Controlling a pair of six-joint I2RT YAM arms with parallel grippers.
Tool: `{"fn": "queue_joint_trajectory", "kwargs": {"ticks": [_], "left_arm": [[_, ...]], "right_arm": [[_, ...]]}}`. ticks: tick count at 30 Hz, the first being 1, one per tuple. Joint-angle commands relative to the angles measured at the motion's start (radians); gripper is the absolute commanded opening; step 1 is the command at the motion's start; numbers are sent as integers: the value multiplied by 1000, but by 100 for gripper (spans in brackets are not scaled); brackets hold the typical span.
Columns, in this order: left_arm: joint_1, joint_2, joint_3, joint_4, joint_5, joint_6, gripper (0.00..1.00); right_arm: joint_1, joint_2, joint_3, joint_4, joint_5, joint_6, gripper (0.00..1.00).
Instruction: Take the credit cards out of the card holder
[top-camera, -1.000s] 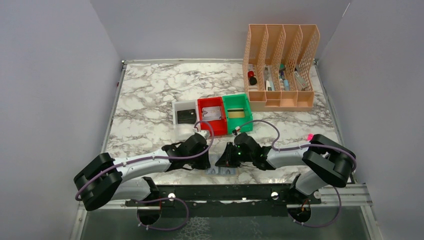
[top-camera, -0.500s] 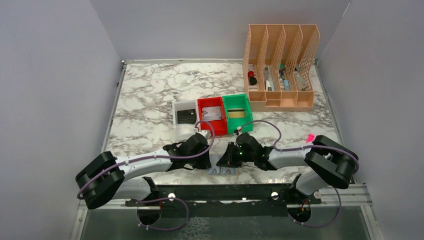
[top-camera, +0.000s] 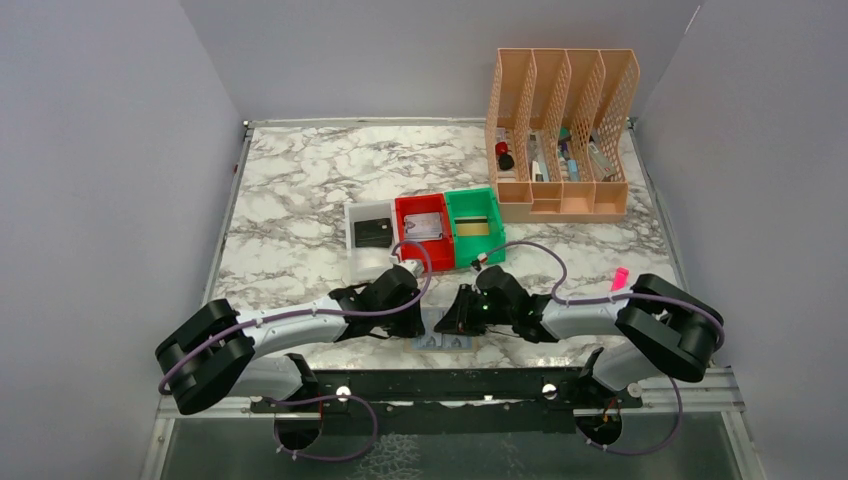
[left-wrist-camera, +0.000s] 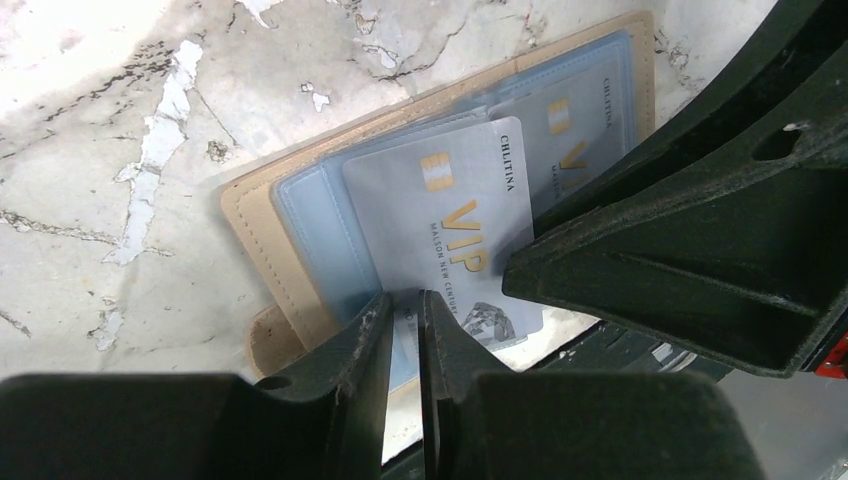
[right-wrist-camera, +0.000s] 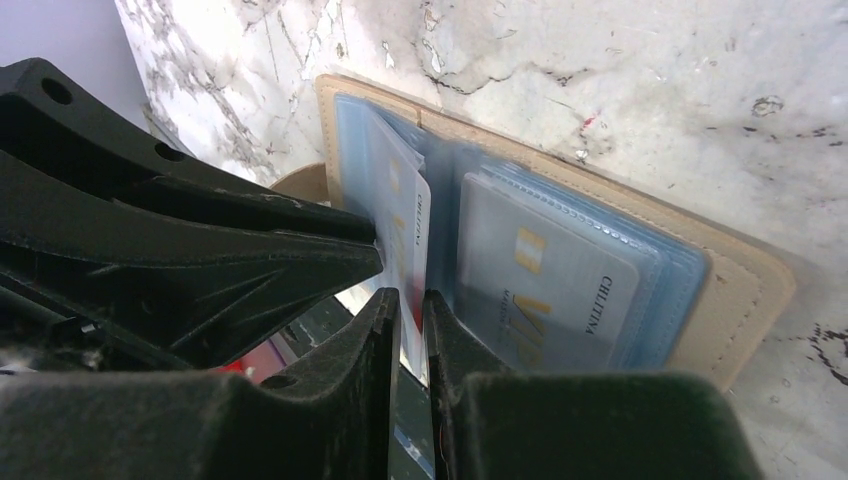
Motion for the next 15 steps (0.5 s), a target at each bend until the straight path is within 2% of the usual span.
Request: {"fn": "queue_joint_trajectory", "kwargs": {"ticks": [1,6,15], "left_arm": [[-5,37,-17,-34,-34,9,20],[-6,44,-11,-37,-35,10,19],[-6,43,-8,-45,-43,10,18]], "right_arm": [[-7,-26,-17,30,-21,16,20],[-12,-36,-28,37,-23,19,16],[-24,-57,-42,36,-26,24,18]]}}
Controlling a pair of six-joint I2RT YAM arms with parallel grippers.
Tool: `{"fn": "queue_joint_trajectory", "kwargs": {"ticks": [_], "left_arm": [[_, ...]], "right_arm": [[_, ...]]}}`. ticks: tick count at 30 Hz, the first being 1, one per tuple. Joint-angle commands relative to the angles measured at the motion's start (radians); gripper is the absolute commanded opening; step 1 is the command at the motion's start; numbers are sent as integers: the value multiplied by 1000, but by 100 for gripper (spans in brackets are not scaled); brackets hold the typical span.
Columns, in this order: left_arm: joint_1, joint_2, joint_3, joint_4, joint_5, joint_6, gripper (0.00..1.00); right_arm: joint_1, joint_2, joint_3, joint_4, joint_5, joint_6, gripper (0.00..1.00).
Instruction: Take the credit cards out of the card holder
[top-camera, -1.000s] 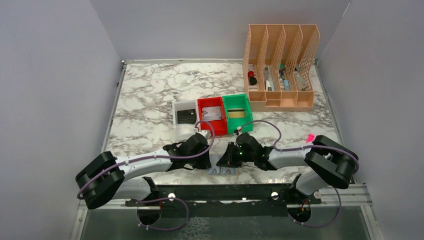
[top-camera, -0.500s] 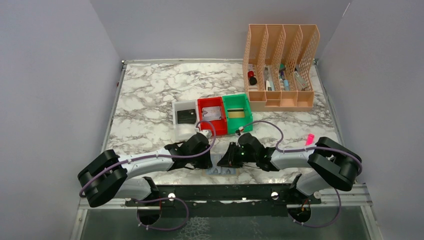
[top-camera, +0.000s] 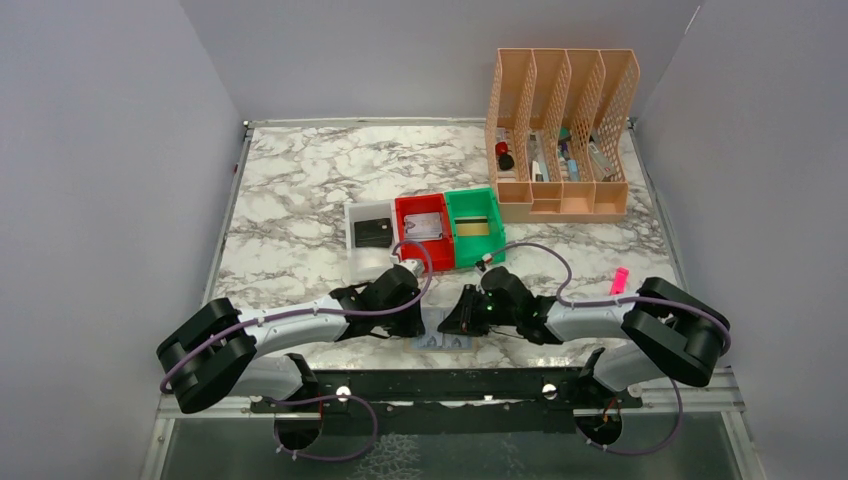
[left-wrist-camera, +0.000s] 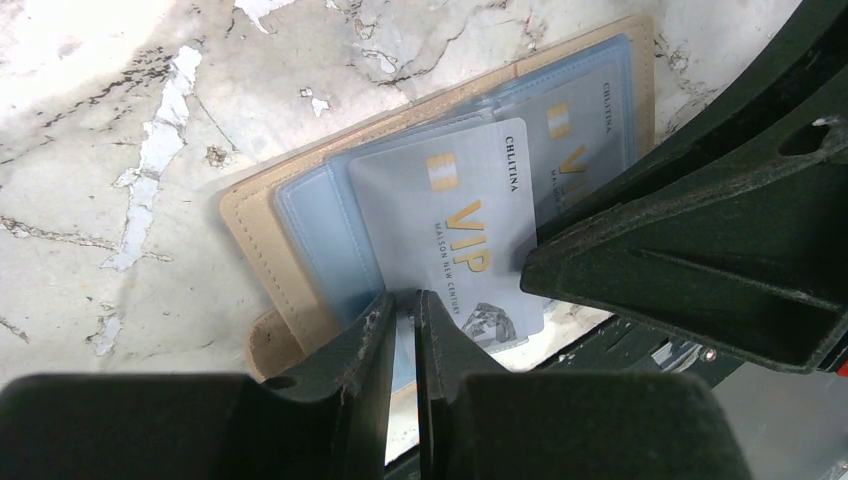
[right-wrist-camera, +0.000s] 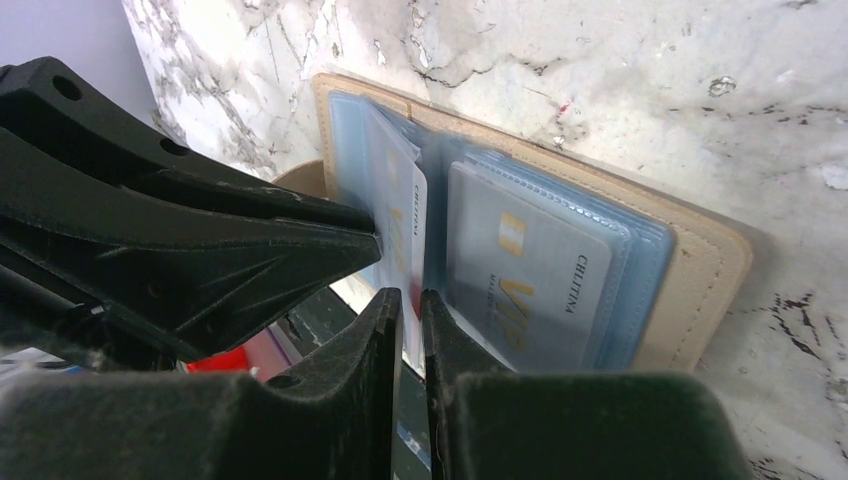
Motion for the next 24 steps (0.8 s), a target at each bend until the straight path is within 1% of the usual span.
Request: {"fn": "queue_joint_trajectory", "kwargs": {"ticks": [1,5,7,9,16,24], "left_arm": [[-6,32,-10,-53,-42,11,18],[-5,31,-8,-52,-43,11,17],[-6,32,-8,-52,-45,13,17],[-6,32,-7,-54,-44,13,17],[-5,25,-15,-63,-62,7,17],[-6,13,-14,-78,-78,5,16]], "right_arm": [[-8,-22,-15,39,-29,9,16],[-11,-13,-18,65,-49,4,11],[-11,-8,-17,75,-58,3,4],[-12,-6,-17,75,-58,1,1],[-26,-57,-22,-7,-21,-28,1],[-74,-80,-50,-24,-87,-56,1]]}}
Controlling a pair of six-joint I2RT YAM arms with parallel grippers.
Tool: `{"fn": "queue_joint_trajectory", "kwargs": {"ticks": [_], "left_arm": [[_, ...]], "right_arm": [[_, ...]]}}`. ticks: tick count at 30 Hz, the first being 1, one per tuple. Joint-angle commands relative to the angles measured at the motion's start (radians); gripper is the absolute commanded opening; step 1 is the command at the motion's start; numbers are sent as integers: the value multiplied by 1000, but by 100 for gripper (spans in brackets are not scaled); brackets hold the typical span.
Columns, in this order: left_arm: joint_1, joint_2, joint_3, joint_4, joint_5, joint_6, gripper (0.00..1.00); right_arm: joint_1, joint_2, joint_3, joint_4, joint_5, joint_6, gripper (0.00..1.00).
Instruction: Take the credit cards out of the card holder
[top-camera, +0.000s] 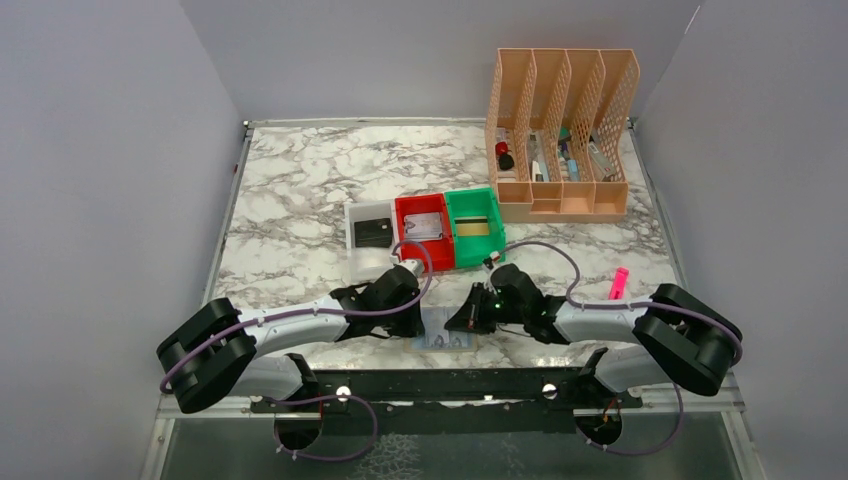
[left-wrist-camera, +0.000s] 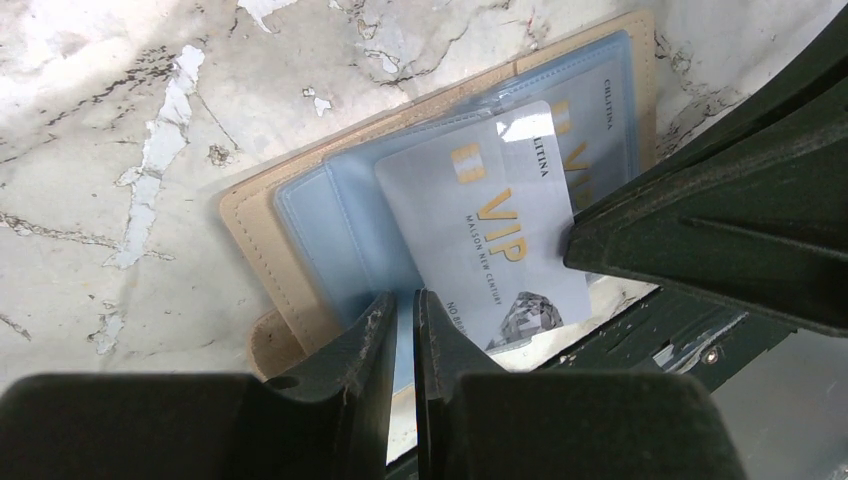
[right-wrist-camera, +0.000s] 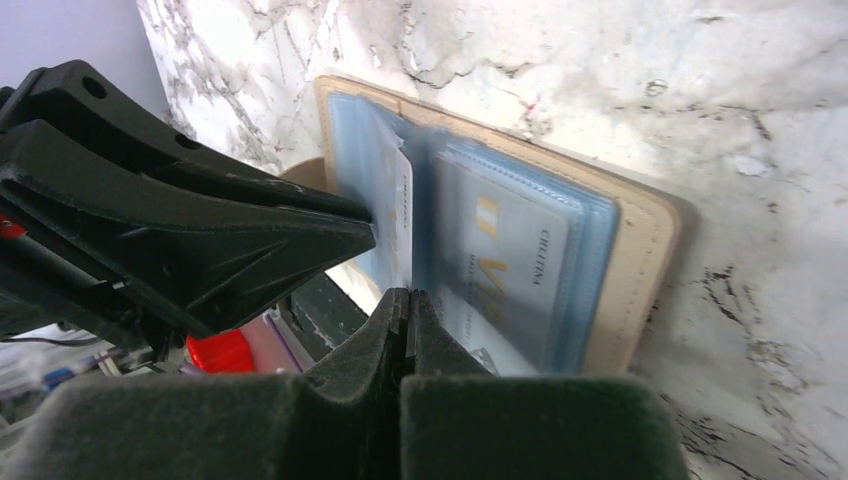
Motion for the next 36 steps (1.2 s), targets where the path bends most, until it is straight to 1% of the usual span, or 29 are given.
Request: {"fn": "queue_joint_trajectory", "kwargs": {"ticks": [1,5,9,15,19,23,30,36], "left_arm": [[-6,12,-15,-77,-73,10,16],[-6,-4,-15,-87,-81,6,16],[-6,-48,-8,-88,-84,1,18],[-7,-156,36,-69,-68,18,28],[-7,-200,29,16,-28,27,34],[-7,-140,4,109,47,6,35],[-7,-13,-10,111,43,-25,36],[-12,5,-22,52,4,-25,35]], "right_arm": [[-24,-16,-20,-13,-51,-30,1],[-30,-19,-33,-13,-45,-26,1],[-30,23,-27,37,-80,-18,1],[-30,95,-16,79,-97,-3,1],[-30,99,-17,85,-92,1,2],[-31,88,-19,76,-81,4,2],[-30,80,-18,69,-82,1,3],[-31,77,-28,102,-94,8,6]]}}
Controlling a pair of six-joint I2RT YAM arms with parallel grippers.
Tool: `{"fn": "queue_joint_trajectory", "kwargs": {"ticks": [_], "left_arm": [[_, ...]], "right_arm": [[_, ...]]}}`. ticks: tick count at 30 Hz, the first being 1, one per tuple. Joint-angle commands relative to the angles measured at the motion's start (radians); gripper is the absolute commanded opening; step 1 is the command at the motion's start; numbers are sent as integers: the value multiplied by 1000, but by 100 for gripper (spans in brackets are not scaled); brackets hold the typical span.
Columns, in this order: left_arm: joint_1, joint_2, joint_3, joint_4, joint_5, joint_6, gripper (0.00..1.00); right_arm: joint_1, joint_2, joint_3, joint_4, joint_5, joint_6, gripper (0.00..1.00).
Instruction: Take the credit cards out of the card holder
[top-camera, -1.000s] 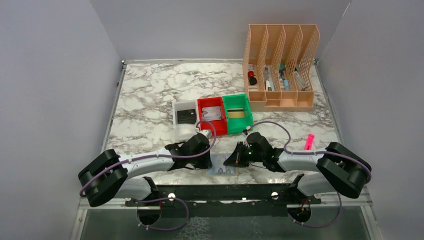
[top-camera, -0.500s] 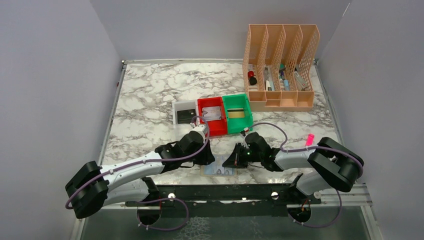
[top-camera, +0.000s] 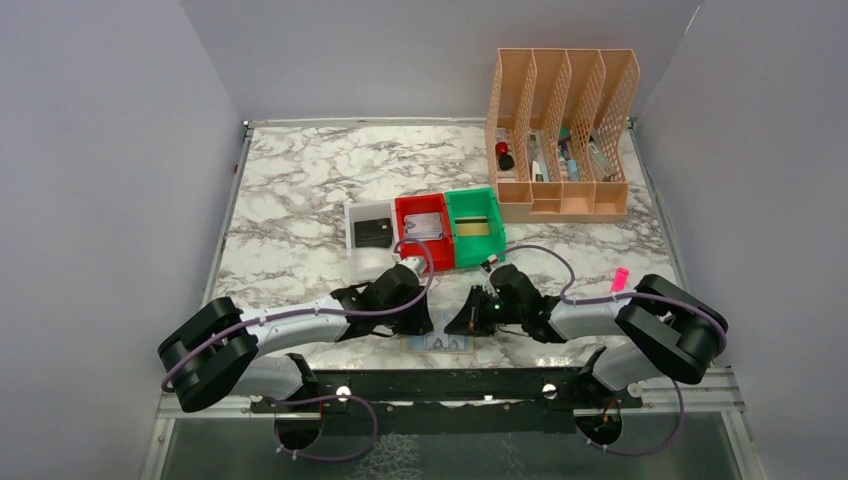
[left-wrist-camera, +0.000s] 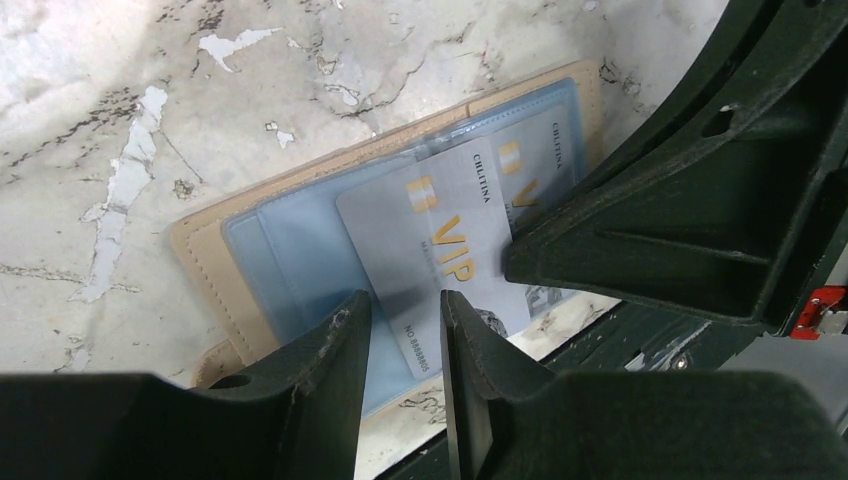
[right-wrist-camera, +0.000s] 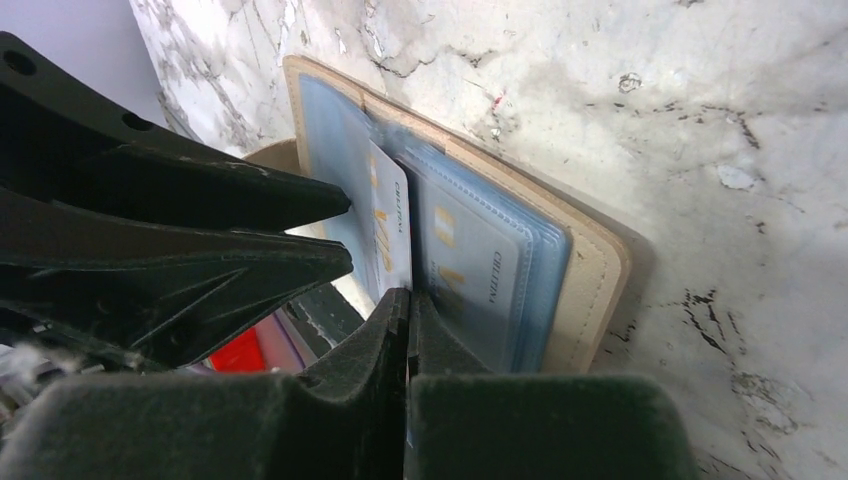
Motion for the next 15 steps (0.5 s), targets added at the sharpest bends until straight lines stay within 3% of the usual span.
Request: {"fn": "queue_joint_trajectory", "kwargs": {"ticks": [1,10,15], "left_arm": [[-6,-1,-25,-23,-16,-7,35],[-11,25,-33,-23,-3,2,26],[-13,19,-31,-26,-13,2,25]], "right_arm": [[-5,-8,-11,40,-18,7,7],[-5,26,-2,140,-75,22,17],[-5,58,8,141,-75,31,18]]}}
